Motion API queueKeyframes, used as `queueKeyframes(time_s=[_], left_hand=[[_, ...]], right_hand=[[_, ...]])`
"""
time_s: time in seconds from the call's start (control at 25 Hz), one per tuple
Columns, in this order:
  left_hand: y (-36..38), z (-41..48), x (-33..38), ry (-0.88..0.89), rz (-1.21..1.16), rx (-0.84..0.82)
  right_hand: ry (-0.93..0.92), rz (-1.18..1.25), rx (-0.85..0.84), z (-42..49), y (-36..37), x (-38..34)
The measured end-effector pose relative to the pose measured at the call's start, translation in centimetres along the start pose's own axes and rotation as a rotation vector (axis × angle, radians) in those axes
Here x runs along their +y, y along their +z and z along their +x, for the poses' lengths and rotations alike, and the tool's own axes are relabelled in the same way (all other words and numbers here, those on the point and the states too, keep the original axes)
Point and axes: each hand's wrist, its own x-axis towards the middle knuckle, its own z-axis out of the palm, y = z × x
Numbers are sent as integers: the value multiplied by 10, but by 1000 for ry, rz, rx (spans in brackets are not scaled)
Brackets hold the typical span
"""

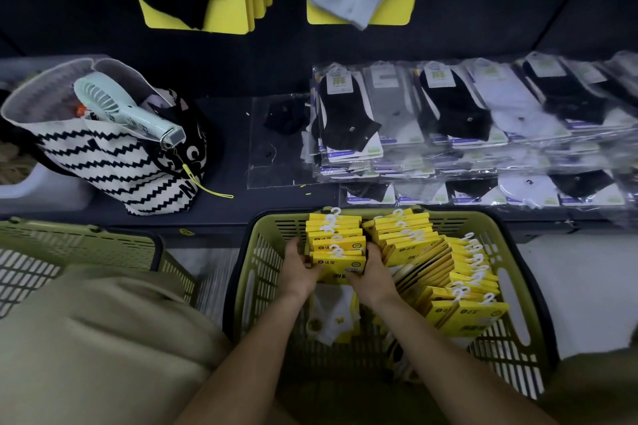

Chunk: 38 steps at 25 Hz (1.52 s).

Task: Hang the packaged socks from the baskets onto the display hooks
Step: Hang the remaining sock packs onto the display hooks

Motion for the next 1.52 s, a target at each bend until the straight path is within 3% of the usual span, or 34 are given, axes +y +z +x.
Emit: queueKeyframes(time_s=[0.32,0.44,0.72,0.96,1.08,1.32,1.52], left_hand=[[-7,0,8,132,153,52],[-8,-6,5,143,155,96],[-2,-4,1,157,86,-62],[-2,-6,-7,101,298,-55],[-2,-12,-9,149,251,-76],[-11,-25,-14,82,170,-168],[-18,-43,14,238,-2,-207]], right_hand=[[-89,-44,70,4,-4,-7],[-110,-165,100,2,-2,-7],[-49,-209,-1,6,-3,-5],[-80,-184,-26,1,-3,2],[-85,-168,-24,-8,-4,6],[-147,-197,-89,-20,-14,5],[-251,-74,-96,-32,-52,-12]])
